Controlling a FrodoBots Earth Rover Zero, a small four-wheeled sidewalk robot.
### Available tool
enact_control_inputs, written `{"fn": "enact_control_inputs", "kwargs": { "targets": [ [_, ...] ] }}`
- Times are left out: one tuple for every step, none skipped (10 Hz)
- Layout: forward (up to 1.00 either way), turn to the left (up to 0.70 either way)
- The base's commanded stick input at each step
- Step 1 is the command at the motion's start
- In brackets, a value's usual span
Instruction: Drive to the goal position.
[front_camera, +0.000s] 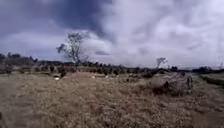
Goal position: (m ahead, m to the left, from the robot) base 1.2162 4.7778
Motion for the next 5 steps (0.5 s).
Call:
{"fn": "enact_control_inputs", "kwargs": {
  "targets": [
    [0.70,0.27],
    [0.70,0.27],
    [0.70,0.00],
    [0.70,0.00],
    [0.70,0.00]
  ]
}}
